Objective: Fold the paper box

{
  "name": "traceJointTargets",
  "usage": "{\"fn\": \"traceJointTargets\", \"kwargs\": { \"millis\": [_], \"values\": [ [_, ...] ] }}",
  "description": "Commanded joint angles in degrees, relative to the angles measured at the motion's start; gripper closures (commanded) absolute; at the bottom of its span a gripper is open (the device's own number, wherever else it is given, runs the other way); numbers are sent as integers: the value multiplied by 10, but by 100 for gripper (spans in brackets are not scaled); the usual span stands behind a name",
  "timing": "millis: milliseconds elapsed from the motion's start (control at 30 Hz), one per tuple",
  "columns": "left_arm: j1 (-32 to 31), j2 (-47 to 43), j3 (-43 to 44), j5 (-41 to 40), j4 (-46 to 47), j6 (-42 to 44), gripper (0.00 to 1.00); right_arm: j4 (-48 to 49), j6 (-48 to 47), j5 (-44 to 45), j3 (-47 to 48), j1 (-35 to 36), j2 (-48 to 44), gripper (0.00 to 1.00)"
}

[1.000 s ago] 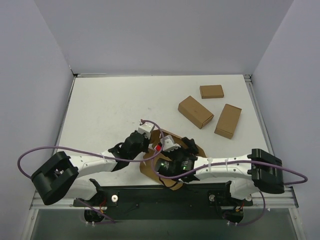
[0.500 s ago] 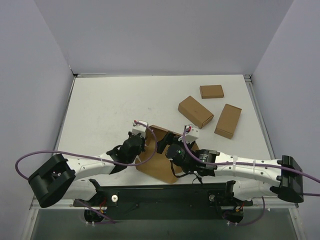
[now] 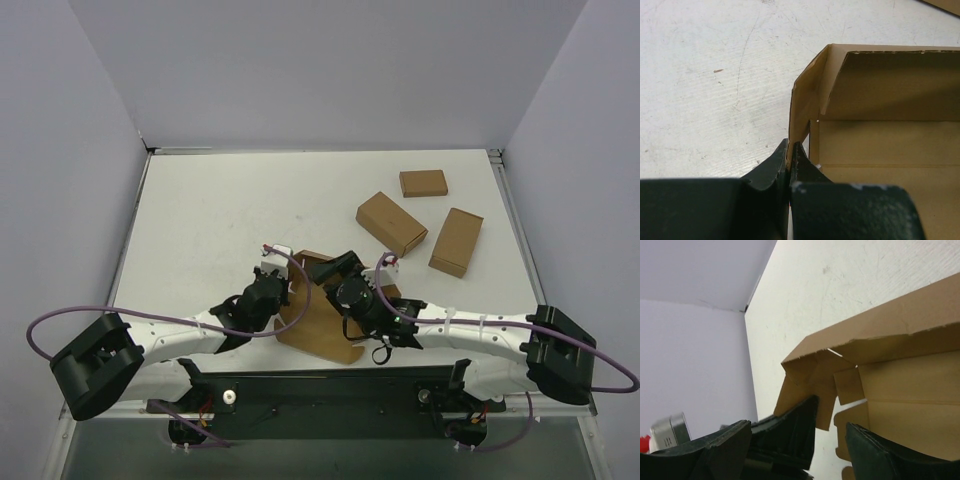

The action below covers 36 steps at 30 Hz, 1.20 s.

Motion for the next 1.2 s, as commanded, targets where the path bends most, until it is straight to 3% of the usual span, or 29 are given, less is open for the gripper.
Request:
{"fn": "traceJointTargets", "kwargs": {
  "millis": [0,600,933,1167],
  "values": [
    [-4,-9,-4,-12,38,-15,100,45,65,52,-8,-21,18,24],
    [-15,-1,-15,-22,64,-16,100,2,102,130,-51,-75,13,25],
    [-25,-7,-5,-6,63,-14,100,3,93,123,-57,-79,31,59],
    [-26,-26,19,19,32,-31,97,20,103,114,-69,-78,52,73]
  ]
}}
